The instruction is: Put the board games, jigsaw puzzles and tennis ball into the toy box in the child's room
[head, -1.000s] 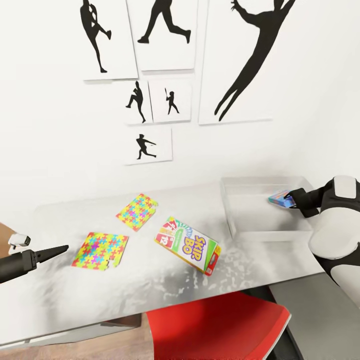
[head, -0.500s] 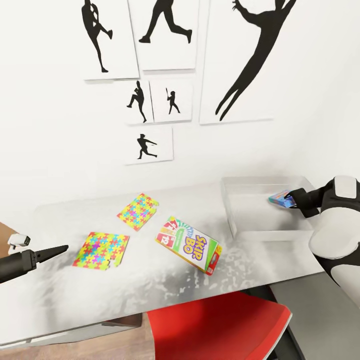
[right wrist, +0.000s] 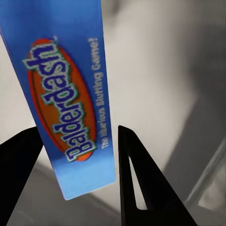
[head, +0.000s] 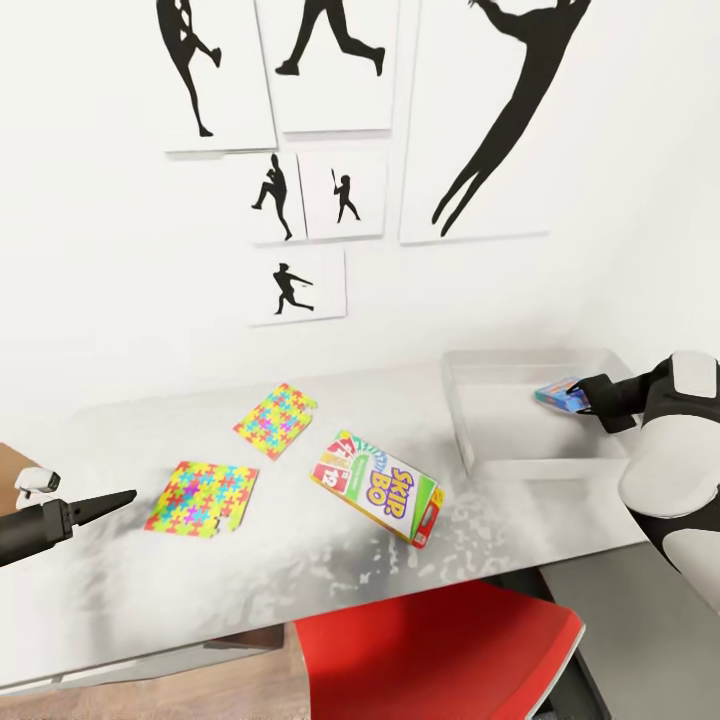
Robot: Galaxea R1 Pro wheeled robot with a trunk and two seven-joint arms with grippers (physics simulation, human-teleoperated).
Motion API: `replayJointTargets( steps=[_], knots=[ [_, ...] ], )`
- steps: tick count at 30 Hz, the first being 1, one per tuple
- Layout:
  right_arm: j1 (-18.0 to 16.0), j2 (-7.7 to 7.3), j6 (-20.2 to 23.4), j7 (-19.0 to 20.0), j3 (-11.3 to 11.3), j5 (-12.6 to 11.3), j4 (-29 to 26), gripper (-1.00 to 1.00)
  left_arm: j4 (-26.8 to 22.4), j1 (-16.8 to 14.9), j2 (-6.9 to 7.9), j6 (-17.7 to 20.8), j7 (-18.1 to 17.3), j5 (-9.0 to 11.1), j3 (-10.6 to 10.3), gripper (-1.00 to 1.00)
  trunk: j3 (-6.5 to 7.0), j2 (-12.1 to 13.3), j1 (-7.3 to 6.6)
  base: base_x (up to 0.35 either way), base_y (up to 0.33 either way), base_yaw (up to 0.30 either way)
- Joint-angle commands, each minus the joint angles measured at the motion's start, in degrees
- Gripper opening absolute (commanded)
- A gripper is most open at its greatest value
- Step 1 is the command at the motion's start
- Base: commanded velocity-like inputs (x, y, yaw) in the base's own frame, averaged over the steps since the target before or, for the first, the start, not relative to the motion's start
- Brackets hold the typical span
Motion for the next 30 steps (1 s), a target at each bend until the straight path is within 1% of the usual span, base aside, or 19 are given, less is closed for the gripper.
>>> replayJointTargets(
  steps=[1,12,16,30],
  knots=[
    [-0.1,0.01,0.0,-0.6,-0.1,-0.7,0.0,-1.0,0.0,0.0,0.01,0.6,-0.3,-0.2,0.0,1.0,-0.19,-0.1,0.03,0.0,0.0,0.0],
    [-0.1,0.17,-0.5,-0.6,-0.2,-0.7,0.0,-1.0,0.0,0.0,0.01,0.6,-0.3,-0.1,0.1,1.0,-0.56,-0.1,0.03,0.0,0.0,0.0],
    [-0.1,0.07,-1.4,-0.6,-0.1,-0.7,-0.1,-1.0,0.0,0.0,0.01,0.6,-0.3,-0.2,0.0,1.0,-0.58,-0.1,0.03,0.0,0.0,0.0],
    [-0.7,-0.34,-1.8,-0.7,-0.1,-0.7,-0.4,-1.0,0.0,0.0,0.01,0.6,-0.3,-0.2,0.0,1.0,-0.58,-0.1,0.03,0.0,0.0,0.0]
  ],
)
